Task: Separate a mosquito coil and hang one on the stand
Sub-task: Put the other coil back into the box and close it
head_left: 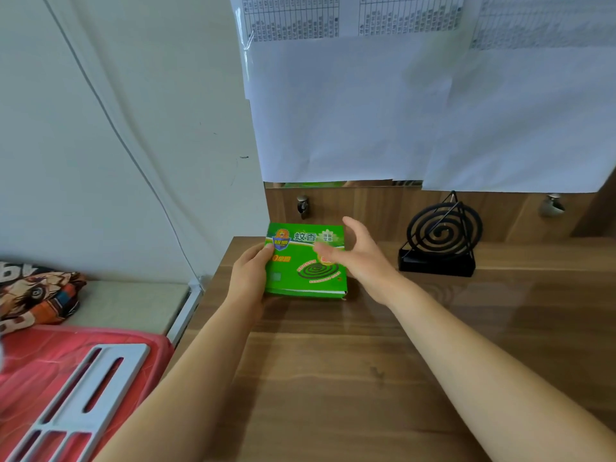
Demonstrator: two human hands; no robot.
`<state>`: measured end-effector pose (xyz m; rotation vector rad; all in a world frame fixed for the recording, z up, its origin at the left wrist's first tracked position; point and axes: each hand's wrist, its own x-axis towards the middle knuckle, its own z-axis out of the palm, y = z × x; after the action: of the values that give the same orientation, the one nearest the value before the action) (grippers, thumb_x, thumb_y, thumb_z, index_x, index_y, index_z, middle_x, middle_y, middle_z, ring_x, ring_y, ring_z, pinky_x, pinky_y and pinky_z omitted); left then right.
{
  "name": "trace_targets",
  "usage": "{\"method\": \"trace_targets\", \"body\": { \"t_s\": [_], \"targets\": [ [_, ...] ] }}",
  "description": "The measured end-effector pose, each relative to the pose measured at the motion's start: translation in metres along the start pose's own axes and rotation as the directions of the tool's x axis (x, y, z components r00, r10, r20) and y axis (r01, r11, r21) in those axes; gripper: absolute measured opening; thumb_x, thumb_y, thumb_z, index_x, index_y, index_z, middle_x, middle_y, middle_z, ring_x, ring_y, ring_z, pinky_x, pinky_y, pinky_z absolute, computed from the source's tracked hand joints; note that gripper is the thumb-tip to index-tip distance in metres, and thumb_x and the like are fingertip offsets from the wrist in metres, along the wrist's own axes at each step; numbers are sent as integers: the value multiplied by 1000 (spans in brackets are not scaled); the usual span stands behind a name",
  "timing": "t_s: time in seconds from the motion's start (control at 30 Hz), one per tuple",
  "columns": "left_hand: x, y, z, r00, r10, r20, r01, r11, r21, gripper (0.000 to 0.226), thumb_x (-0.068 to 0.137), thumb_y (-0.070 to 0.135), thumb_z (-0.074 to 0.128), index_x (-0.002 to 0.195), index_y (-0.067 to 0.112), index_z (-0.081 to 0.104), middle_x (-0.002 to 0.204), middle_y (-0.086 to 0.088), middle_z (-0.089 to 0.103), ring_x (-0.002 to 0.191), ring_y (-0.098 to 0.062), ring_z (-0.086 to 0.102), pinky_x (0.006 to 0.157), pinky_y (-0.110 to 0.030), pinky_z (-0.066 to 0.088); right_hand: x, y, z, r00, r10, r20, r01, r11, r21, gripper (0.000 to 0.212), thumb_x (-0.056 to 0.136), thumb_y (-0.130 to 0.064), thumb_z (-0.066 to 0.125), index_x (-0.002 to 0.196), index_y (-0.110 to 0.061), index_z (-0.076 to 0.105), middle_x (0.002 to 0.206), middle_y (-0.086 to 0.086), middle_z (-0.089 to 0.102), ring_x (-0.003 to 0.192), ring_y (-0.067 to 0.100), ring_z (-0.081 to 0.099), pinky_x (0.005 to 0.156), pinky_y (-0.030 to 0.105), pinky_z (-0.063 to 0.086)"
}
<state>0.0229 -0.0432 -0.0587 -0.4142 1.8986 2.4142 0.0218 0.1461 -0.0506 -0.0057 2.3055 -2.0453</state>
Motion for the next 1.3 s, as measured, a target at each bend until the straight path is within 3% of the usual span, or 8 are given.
{"method": "trace_targets", "body": {
  "t_s": [0.07, 0.2, 0.4, 0.53, 0.67, 0.83, 1.13, 1.3],
  "targets": [
    [3, -1, -3, 1000, -23, -18, 23, 1000, -19, 19, 96, 27, 58, 109, 19, 68, 90, -5, 78, 67, -19, 74, 47, -30, 56, -8, 6, 0, 993, -79, 83, 88, 990, -109, 134, 40, -59, 89, 153, -28, 24, 161, -3, 20, 145, 19, 29, 119, 44, 27],
    [6, -3, -4, 998, -50, -45, 51, 999, 5, 28, 96, 33, 58, 118, 18, 67, 108, -11, 75, 90, -30, 72, 69, -44, 59, -19, 19, 2, 963, -186, 193, 245, 903, -353, 126, 49, -38, 95, 153, -20, 26, 163, -3, 5, 141, -4, 10, 107, 1, 11],
    [1, -3, -9, 981, -5, 192, -16, 994, 111, 38, 87, 34, 71, 120, 16, 67, 111, -8, 76, 100, -29, 73, 83, -46, 60, -23, 26, 3, 975, -216, 57, 223, 938, -265, 96, 65, -16, 90, 147, -13, 40, 162, 0, 19, 146, 15, 29, 117, 43, 33],
    [1, 0, -20, 893, 40, 447, -179, 945, 274, 65, 68, 12, 84, 128, 14, 59, 116, -7, 74, 106, -24, 71, 87, -33, 58, -23, 34, 3, 976, -216, 23, 212, 921, -328, 94, 66, -19, 90, 146, -11, 41, 157, -3, 26, 145, 12, 28, 117, 26, 27],
    [5, 2, -27, 876, 33, 482, -275, 855, 441, 79, 62, -8, 86, 130, 20, 55, 112, 0, 76, 101, -11, 71, 81, -20, 55, -20, 34, 9, 972, -235, -11, 211, 891, -401, 91, 68, -19, 89, 145, -8, 42, 156, 5, 32, 130, -1, 27, 89, -10, 15],
    [16, 0, -31, 916, 134, 378, -355, 711, 607, 81, 58, 5, 93, 128, 23, 56, 106, 16, 69, 83, 19, 62, 71, -1, 45, -11, 30, 16, 972, -233, -20, 202, 880, -429, 86, 67, -15, 88, 141, -3, 46, 148, 11, 44, 134, 19, 42, 85, -7, 22],
    [46, 0, -45, 936, 137, 325, -341, 588, 733, 96, 56, 24, 95, 141, 22, 51, 119, 4, 69, 110, -16, 63, 99, -34, 48, 7, 26, 34, 987, -162, -1, 138, 847, -513, 92, 70, -22, 87, 147, -6, 38, 146, 8, 49, 133, 22, 46, 100, 22, 34],
    [48, -3, -45, 939, 134, 318, -340, 505, 793, 101, 62, 29, 92, 148, 17, 41, 125, 6, 64, 112, -13, 58, 90, -19, 43, 12, 23, 39, 987, -160, -25, 120, 824, -553, 84, 67, -22, 89, 138, -5, 48, 137, 9, 55, 126, 24, 51, 86, 17, 32]
  ]
}}
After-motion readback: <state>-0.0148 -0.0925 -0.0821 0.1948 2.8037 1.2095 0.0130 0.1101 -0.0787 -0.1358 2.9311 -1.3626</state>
